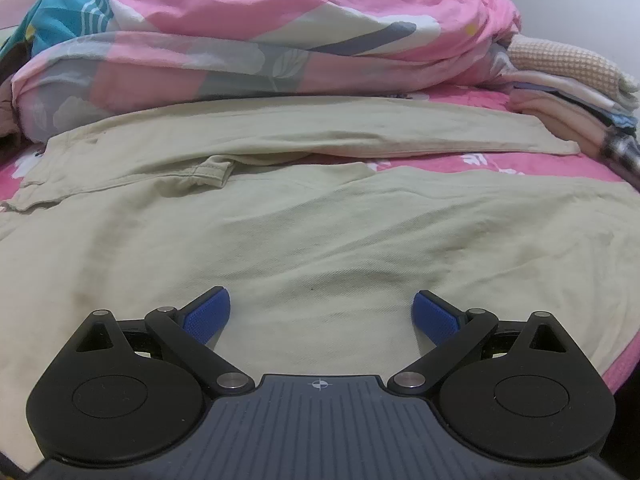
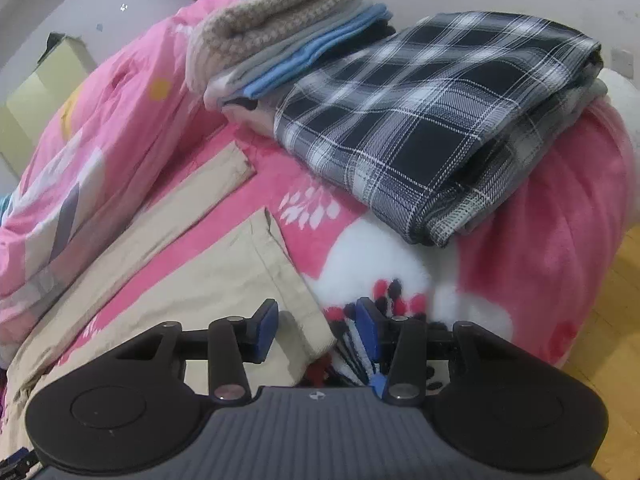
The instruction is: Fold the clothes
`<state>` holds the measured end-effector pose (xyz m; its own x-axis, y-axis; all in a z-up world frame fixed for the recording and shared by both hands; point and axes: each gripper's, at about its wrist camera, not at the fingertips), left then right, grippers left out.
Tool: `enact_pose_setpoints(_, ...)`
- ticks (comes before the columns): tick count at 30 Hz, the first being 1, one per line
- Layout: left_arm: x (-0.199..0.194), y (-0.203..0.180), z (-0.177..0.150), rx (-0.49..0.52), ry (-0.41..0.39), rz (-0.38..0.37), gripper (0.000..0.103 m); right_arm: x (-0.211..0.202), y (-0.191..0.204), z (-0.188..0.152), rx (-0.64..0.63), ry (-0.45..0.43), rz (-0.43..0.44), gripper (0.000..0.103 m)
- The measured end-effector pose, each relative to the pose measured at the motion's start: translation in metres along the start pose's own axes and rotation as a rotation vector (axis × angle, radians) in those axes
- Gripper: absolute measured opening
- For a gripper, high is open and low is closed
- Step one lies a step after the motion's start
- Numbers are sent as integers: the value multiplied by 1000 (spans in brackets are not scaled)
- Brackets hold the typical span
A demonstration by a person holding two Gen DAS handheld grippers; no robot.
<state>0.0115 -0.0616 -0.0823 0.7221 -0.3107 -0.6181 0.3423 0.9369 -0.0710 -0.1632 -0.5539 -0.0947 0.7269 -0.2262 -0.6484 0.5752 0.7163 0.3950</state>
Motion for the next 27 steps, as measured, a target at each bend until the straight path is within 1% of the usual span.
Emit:
enact_pose_setpoints(1,-1,0,0,-1,0,3,100,1,2,0,-20,-8,-11,39)
enact_pose_setpoints(2,-1,-1,-1,-1,0,5,100,3,6,1,-51,-17,-26,32)
enact_pose_setpoints(4,-3,-1,-1,1,0,8,100,5,12,1,-118,-41,-69,24)
enact_pose_setpoints(5,-4,-1,-1,2,2,10,100,7,17,1,-155,-60,-102,24)
enact_pose_setpoints(6,-5,-1,-1,4,2,11,99,5,22,1,-178,-91,-157,24)
enact_pose_setpoints(7,-7,-1,0,5,3,13,99,3,29,2,-191,-128,-224,25)
enact_pose_setpoints(8,-7,-1,-1,5,4,14,100,0,41,2,-237,-184,-269,25)
enact_pose_setpoints(9,-8,-1,-2,5,4,15,100,2,60,-4,-298,-201,-243,26)
enact_pose_setpoints(16,-14,-1,-2,14,8,30,100,46,216,-67,-683,-82,198,27)
enact_pose_setpoints(17,-16,0,-3,13,8,33,100,53,233,-77,-718,-54,249,27)
enact_pose_setpoints(20,-19,6,-6,4,9,40,100,64,261,-103,-822,-35,317,27)
enact_pose_setpoints(21,-20,9,-6,-3,8,41,100,67,264,-106,-854,-45,325,27)
enact_pose_setpoints(22,-20,12,-6,-10,7,42,100,69,259,-101,-866,-57,321,27)
enact_pose_setpoints(23,-20,15,-7,-17,6,42,101,71,250,-93,-856,-67,300,26)
enact_pose_setpoints(25,-20,21,-7,-29,3,40,101,80,218,-65,-795,-88,199,27)
enact_pose_setpoints(26,-21,23,-7,-34,1,38,101,84,197,-48,-739,-97,140,29)
enact_pose_setpoints(27,-21,25,-8,-38,-2,37,101,88,176,-30,-672,-105,71,29)
Point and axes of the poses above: each gripper's, at about its wrist camera, not at the fingertips, and x roughly the way its jaws point, y to its left, z to its top, and after that the axes turned 5 degrees about -z, right-handed
